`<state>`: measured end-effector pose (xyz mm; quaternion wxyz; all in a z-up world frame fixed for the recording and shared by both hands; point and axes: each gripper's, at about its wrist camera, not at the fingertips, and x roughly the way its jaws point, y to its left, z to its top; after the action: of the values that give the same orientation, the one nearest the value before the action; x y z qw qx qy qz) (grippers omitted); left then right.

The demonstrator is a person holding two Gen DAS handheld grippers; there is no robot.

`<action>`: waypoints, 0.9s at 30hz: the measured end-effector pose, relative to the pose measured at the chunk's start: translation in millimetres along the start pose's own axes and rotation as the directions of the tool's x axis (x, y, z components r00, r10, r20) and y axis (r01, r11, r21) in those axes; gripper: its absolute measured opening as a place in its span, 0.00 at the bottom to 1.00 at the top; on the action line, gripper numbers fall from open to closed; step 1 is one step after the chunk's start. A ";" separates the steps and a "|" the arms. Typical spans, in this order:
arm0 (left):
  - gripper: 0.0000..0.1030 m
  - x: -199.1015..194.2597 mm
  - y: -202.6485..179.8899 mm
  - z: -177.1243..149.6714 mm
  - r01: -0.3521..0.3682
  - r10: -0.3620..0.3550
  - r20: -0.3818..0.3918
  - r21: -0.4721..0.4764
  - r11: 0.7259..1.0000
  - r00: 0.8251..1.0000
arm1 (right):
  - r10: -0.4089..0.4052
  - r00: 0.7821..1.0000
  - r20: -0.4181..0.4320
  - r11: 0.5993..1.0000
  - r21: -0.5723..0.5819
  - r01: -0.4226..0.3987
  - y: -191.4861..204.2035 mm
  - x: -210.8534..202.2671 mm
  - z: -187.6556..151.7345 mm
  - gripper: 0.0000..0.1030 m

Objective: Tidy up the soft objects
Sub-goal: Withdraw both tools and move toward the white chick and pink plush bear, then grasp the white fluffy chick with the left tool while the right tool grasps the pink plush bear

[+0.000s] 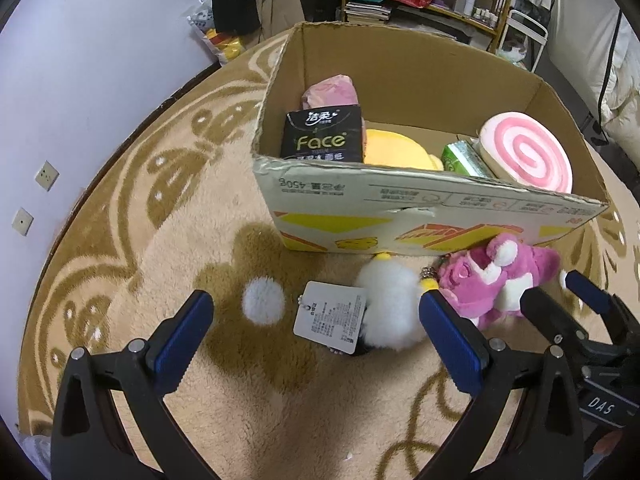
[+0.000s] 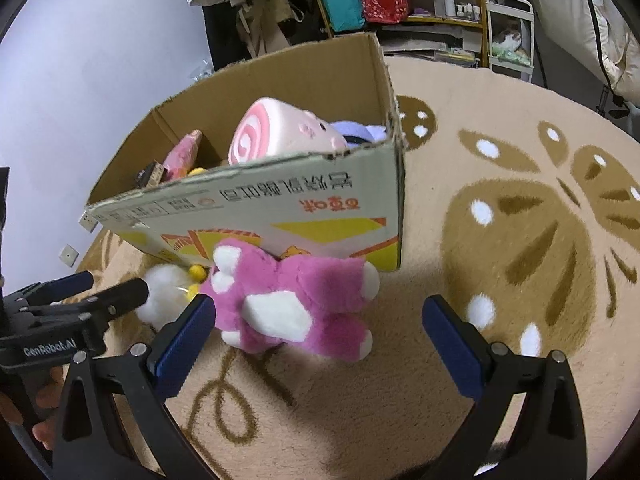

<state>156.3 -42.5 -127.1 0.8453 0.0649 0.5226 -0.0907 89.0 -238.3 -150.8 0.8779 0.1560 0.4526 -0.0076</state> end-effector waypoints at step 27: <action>0.99 43.1 -1.9 0.2 -0.003 0.005 -0.076 0.021 1.000 0.997 | 0.065 0.997 -0.047 0.993 0.103 -0.060 -27.7 32.1 10.3 1.00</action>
<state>174.9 -48.0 -165.6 0.8242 0.0780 0.5534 -0.0919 111.8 -263.4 -178.2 0.8570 0.2145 0.4685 0.0009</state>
